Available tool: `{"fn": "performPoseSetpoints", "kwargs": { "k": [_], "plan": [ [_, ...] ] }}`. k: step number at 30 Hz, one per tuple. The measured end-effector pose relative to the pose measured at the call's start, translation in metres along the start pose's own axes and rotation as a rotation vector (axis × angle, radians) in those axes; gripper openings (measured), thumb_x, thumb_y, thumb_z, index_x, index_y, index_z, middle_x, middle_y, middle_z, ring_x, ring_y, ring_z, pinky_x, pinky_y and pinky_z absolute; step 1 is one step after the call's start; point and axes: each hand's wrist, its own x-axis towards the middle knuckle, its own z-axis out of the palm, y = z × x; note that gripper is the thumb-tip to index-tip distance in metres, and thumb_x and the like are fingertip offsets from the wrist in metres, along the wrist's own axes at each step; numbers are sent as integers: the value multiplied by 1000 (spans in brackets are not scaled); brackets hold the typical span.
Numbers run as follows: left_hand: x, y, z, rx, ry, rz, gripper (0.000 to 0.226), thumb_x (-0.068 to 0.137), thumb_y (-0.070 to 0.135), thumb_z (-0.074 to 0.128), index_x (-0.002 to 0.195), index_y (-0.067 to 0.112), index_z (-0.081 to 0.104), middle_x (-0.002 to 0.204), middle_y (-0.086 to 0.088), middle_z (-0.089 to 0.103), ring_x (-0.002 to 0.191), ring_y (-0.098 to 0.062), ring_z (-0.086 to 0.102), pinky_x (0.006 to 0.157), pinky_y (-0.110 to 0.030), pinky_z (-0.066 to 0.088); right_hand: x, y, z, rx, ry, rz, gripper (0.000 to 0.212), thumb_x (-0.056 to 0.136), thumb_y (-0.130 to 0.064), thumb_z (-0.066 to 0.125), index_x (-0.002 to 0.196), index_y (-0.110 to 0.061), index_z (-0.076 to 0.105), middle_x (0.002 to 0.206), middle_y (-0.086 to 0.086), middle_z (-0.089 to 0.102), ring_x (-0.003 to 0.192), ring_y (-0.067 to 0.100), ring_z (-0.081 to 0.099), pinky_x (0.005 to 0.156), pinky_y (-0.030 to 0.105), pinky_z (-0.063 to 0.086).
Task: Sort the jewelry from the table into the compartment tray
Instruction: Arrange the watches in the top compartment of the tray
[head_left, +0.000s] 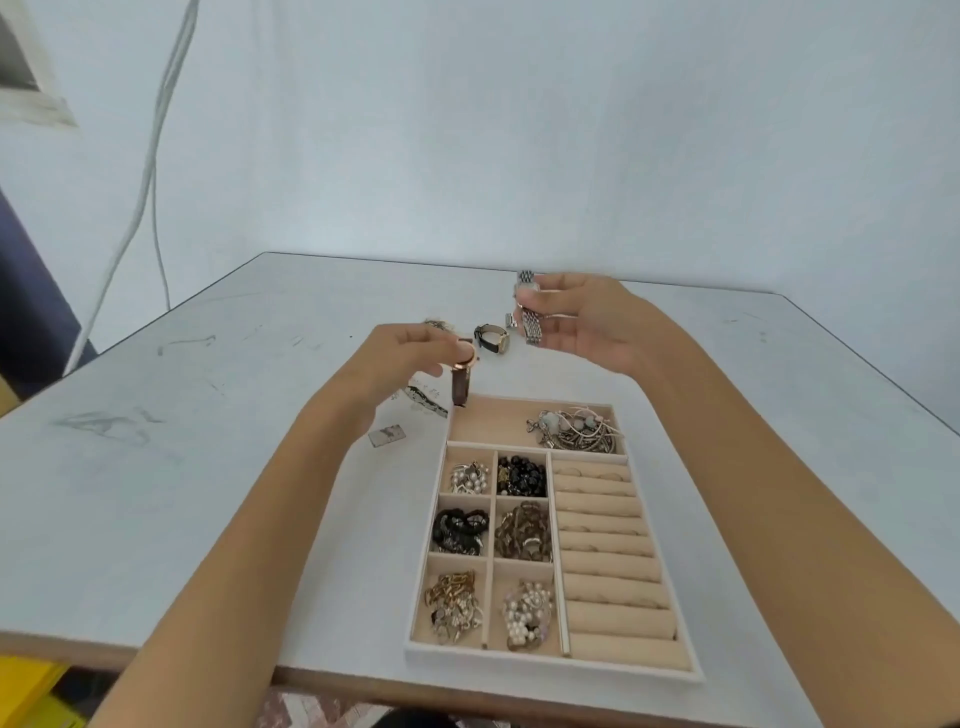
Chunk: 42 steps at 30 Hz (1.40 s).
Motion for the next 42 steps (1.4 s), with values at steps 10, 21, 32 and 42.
{"fn": "performPoseSetpoints", "kwargs": {
  "k": [10,21,32,42],
  "plan": [
    [-14,-22,22,296,120,170,24,64,50,70,81,32,70,73,11,72,81,-7,64,85,-33,45,-28,29,9,-8,81,83,46,77,-2,75,119,-1,57,89,11,69,70,19,67,59,27,57],
    [-11,-29,14,508,201,280,30,63,63,60,79,41,72,94,18,65,89,-7,56,89,-36,29,-36,38,20,10,56,116,41,78,-1,74,113,-4,54,90,11,69,68,20,68,58,30,57],
    [-14,-31,10,338,91,186,21,63,63,65,80,50,68,98,25,61,99,1,53,96,-54,44,-41,39,33,-122,30,182,15,83,2,68,96,1,60,84,15,68,69,22,69,73,34,60],
    [-12,-36,8,289,72,177,5,79,44,72,82,40,71,82,24,59,93,-2,53,101,-50,41,-49,32,42,-422,49,203,21,83,-4,70,98,8,62,78,20,67,68,26,68,67,33,60]
  ]
}}
